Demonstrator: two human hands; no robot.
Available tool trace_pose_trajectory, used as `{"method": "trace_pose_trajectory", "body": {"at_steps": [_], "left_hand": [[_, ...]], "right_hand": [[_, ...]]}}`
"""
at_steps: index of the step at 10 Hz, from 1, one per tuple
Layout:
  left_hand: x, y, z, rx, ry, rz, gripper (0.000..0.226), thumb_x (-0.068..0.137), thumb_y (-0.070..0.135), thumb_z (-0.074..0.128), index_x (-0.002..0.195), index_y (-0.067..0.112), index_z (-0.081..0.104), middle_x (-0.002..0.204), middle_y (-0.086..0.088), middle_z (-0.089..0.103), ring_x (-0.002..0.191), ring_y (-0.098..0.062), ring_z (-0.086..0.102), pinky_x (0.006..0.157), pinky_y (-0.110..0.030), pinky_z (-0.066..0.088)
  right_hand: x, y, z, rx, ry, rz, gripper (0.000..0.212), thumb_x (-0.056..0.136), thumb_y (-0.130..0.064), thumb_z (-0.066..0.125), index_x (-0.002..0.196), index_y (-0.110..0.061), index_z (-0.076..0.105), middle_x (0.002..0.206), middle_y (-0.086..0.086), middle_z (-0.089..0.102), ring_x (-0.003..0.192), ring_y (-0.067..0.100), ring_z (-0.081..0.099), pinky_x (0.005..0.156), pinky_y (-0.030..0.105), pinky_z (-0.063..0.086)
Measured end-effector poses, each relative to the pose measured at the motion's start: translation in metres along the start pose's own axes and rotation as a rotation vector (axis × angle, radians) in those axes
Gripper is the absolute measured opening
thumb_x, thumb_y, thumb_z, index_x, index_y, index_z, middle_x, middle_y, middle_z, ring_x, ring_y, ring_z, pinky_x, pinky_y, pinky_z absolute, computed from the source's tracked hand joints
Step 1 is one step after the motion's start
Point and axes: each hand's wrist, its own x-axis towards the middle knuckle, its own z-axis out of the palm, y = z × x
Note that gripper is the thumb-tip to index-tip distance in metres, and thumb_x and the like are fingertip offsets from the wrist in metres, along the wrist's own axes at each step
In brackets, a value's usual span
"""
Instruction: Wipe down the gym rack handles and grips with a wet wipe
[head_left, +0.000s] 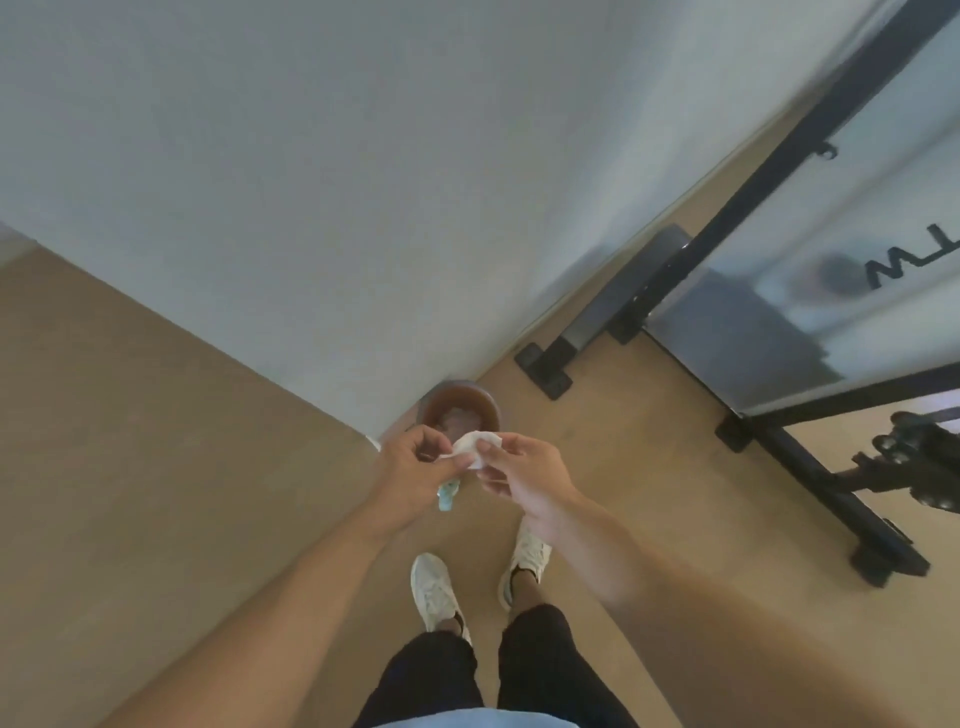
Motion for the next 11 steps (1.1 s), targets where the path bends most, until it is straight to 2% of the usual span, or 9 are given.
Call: {"method": "trace_pose_trajectory", "body": {"at_steps": [1,2,3,4,5,6,7,9,11], "left_hand": [[0.021,-0.016,0.009,-0.019,0.085,-0.09,0.014,0.079,0.015,0.082,0.079,0.018,0.069,0.079,-0.005,0.069,0.065,-0.015,0.059,0.07,-0.033,0.049],[0.045,-0.037,0.02,0.024,0.125,-0.16,0.019,0.085,0.01,0.076,0.077,0.027,0.073,0.079,0.002,0.074,0.067,-0.014,0.066,0.072,-0.033,0.053],[0.073,-0.065,0.031,0.083,0.177,-0.229,0.013,0.086,0.023,0.075,0.081,0.035,0.073,0.084,0.007,0.076,0.084,-0.018,0.074,0.077,-0.036,0.057],[0.099,-0.089,0.045,0.174,0.165,-0.267,0.008,0.087,0.027,0.074,0.093,0.032,0.071,0.094,0.007,0.075,0.088,-0.01,0.072,0.08,-0.026,0.055],[0.121,-0.108,0.051,0.241,0.15,-0.261,0.012,0.09,0.026,0.072,0.101,0.028,0.07,0.095,0.011,0.071,0.082,0.007,0.063,0.065,-0.004,0.042],[0.145,-0.127,0.053,0.283,0.156,-0.262,0.013,0.091,0.028,0.07,0.104,0.029,0.07,0.095,0.015,0.068,0.081,0.014,0.056,0.062,-0.002,0.036],[0.164,-0.148,0.053,0.308,0.159,-0.284,0.014,0.093,0.031,0.067,0.107,0.03,0.07,0.095,0.017,0.066,0.081,0.016,0.054,0.065,-0.004,0.035],[0.18,-0.182,0.051,0.297,0.126,-0.323,0.02,0.092,0.029,0.069,0.112,0.027,0.069,0.101,0.02,0.068,0.085,0.016,0.057,0.067,-0.004,0.038],[0.183,-0.183,0.048,0.274,0.131,-0.332,0.019,0.094,0.032,0.066,0.113,0.028,0.068,0.093,0.027,0.061,0.084,0.019,0.051,0.066,-0.003,0.037]], "right_hand": [[0.04,0.014,-0.004,-0.015,0.023,0.073,0.013,0.095,-0.017,0.067,0.105,-0.011,0.073,0.079,0.005,0.073,0.071,0.017,0.064,0.08,0.035,0.058],[0.076,0.028,-0.01,-0.001,0.052,0.159,0.01,0.096,-0.015,0.065,0.103,-0.011,0.07,0.08,0.01,0.072,0.07,0.019,0.063,0.08,0.037,0.059],[0.127,0.047,-0.015,-0.011,0.13,0.198,0.005,0.095,-0.015,0.065,0.099,-0.013,0.067,0.088,0.013,0.075,0.069,0.018,0.066,0.074,0.035,0.061],[0.181,0.07,-0.022,0.011,0.217,0.249,0.003,0.097,-0.01,0.061,0.097,-0.012,0.063,0.09,0.014,0.074,0.065,0.018,0.064,0.066,0.031,0.06],[0.232,0.094,-0.025,0.035,0.268,0.305,0.01,0.096,-0.004,0.056,0.094,-0.013,0.059,0.085,0.013,0.07,0.059,0.018,0.062,0.057,0.028,0.056],[0.277,0.115,-0.022,0.047,0.276,0.357,0.015,0.091,0.001,0.056,0.099,-0.012,0.059,0.088,0.015,0.071,0.056,0.018,0.061,0.053,0.026,0.054],[0.312,0.133,-0.014,0.072,0.292,0.37,0.015,0.091,0.002,0.057,0.095,-0.013,0.059,0.092,0.016,0.072,0.058,0.017,0.061,0.054,0.025,0.053],[0.358,0.153,0.003,0.132,0.214,0.398,0.028,0.095,-0.011,0.061,0.123,-0.011,0.06,0.091,0.005,0.069,0.069,0.019,0.069,0.071,0.033,0.06],[0.363,0.168,-0.002,0.032,0.179,0.424,0.039,0.102,-0.023,0.052,0.14,-0.014,0.053,0.09,-0.002,0.06,0.081,0.019,0.069,0.071,0.034,0.06]]}}
